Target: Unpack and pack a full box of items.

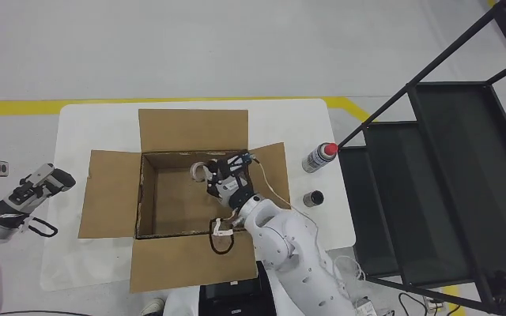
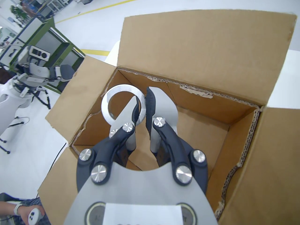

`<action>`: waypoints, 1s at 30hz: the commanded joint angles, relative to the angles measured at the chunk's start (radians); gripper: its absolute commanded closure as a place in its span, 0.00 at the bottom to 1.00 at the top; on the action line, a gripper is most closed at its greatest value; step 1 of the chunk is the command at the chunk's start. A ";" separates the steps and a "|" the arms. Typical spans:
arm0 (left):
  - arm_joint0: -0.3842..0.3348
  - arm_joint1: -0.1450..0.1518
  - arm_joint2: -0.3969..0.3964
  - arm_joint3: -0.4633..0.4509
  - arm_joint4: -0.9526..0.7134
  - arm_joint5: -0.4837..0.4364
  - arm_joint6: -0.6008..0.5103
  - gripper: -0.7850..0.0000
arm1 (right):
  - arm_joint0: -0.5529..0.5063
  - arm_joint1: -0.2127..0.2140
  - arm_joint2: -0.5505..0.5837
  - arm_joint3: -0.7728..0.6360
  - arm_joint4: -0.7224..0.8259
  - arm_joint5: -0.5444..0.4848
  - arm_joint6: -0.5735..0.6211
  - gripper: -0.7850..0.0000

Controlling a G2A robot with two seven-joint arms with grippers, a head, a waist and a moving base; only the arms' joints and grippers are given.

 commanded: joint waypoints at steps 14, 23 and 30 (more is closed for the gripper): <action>0.000 0.000 0.000 0.000 0.000 0.000 0.000 0.00 | -0.180 0.072 0.288 -0.180 0.078 -0.331 -0.005 1.00; 0.000 0.000 0.000 0.000 0.000 0.000 0.000 0.00 | -0.407 0.104 0.457 -0.282 0.102 -0.429 -0.158 1.00; 0.000 0.000 0.000 0.000 0.000 0.000 0.000 0.00 | -0.547 0.117 0.538 -0.308 0.096 -0.482 -0.320 1.00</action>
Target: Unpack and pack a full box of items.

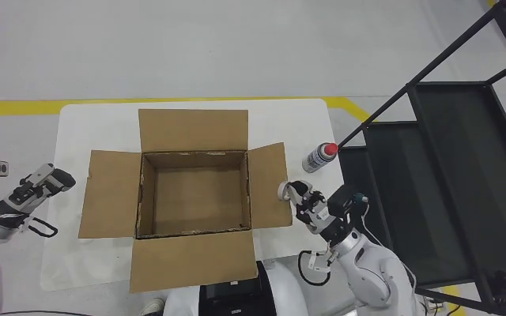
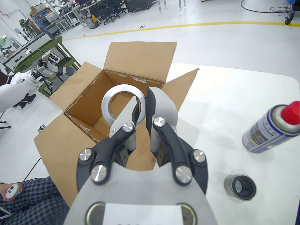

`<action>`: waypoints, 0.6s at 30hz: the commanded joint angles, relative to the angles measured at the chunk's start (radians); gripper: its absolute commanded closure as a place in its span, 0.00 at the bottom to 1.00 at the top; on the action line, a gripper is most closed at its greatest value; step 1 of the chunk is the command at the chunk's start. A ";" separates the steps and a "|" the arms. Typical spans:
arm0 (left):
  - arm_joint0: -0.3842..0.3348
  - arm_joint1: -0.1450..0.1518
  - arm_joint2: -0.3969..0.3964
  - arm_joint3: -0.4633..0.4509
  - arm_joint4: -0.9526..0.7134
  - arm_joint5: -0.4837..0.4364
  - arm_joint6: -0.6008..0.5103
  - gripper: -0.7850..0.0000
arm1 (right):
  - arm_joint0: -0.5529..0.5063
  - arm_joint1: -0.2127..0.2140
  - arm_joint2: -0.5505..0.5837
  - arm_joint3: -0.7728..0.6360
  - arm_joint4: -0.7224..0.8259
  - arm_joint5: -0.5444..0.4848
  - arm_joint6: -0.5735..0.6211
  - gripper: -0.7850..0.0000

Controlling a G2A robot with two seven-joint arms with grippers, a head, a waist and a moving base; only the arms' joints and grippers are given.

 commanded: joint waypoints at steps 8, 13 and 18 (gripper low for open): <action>0.000 0.000 0.000 0.000 0.000 0.000 0.000 0.00 | -0.052 0.007 0.025 0.014 0.000 -0.039 -0.123 1.00; 0.000 0.000 0.000 0.000 0.000 0.000 0.000 0.00 | -0.052 0.007 0.025 0.014 0.000 -0.039 -0.123 1.00; 0.000 0.000 0.000 0.000 0.000 0.000 0.000 0.00 | -0.052 0.007 0.025 0.014 0.000 -0.039 -0.123 1.00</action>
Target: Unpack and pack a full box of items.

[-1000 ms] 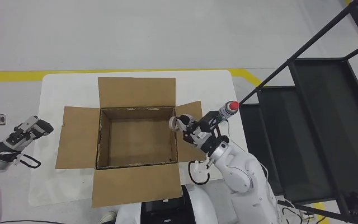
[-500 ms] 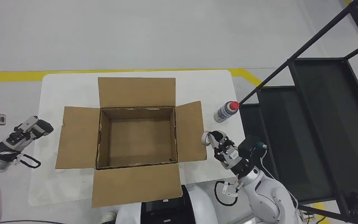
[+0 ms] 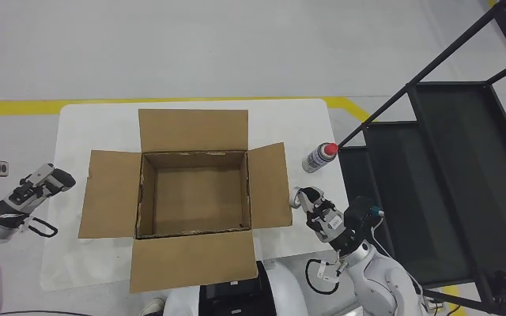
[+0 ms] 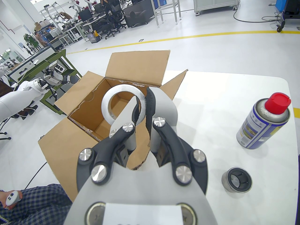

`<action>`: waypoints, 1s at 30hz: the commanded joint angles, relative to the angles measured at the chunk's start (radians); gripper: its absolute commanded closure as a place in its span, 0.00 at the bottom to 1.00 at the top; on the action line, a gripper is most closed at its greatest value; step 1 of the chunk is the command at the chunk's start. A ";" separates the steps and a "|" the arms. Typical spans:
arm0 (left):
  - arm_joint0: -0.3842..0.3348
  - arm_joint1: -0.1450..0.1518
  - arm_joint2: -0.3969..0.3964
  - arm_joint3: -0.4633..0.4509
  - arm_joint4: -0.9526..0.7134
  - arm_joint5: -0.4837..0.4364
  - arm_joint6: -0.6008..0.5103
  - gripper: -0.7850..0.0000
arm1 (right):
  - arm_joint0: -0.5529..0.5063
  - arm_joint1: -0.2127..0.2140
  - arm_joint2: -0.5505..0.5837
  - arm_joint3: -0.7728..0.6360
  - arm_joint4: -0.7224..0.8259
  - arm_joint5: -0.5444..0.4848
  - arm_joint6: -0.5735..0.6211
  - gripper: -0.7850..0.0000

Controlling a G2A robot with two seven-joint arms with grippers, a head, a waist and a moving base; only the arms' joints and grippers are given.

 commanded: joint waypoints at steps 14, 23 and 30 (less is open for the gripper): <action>0.000 0.000 0.000 0.000 0.000 0.000 0.000 0.00 | 0.004 0.010 0.069 0.009 -0.006 0.006 0.011 1.00; 0.000 0.000 0.000 0.000 0.000 0.000 0.000 0.00 | -0.035 0.024 0.179 0.107 -0.069 0.039 -0.049 1.00; 0.000 0.000 0.000 0.000 0.000 0.000 0.000 0.00 | -0.005 0.029 0.147 0.240 -0.225 0.128 -0.102 1.00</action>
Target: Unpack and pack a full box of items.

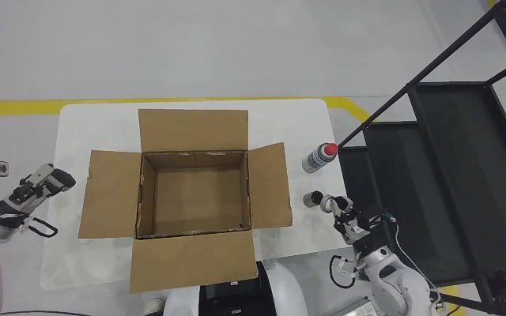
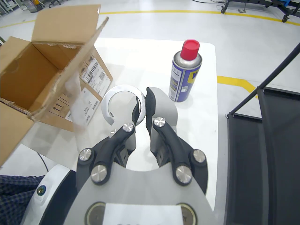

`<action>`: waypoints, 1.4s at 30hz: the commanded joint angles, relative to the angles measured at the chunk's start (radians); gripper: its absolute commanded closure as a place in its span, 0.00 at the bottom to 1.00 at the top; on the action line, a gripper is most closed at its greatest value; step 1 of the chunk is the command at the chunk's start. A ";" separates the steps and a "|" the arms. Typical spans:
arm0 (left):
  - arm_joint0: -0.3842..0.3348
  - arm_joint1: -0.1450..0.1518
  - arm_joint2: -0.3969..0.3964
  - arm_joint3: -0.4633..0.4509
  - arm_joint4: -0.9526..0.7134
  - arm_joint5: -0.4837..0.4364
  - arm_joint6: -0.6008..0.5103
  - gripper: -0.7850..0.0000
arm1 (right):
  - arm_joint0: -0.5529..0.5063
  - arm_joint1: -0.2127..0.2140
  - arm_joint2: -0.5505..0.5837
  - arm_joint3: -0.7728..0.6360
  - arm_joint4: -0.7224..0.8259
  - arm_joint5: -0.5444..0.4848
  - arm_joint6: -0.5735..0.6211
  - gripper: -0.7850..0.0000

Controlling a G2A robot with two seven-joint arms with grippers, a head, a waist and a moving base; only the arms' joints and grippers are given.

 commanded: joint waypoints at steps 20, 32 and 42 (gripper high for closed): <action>0.000 0.000 0.000 0.000 0.000 0.000 0.000 0.00 | 0.071 0.016 -0.086 0.300 -0.389 0.302 -0.080 1.00; 0.000 0.000 0.000 0.000 0.000 0.000 0.000 0.00 | 0.183 0.013 -0.132 0.398 -0.393 0.420 0.043 1.00; 0.000 0.000 0.000 0.000 0.000 0.000 0.000 0.00 | 0.215 0.012 -0.167 0.435 -0.340 0.433 0.077 1.00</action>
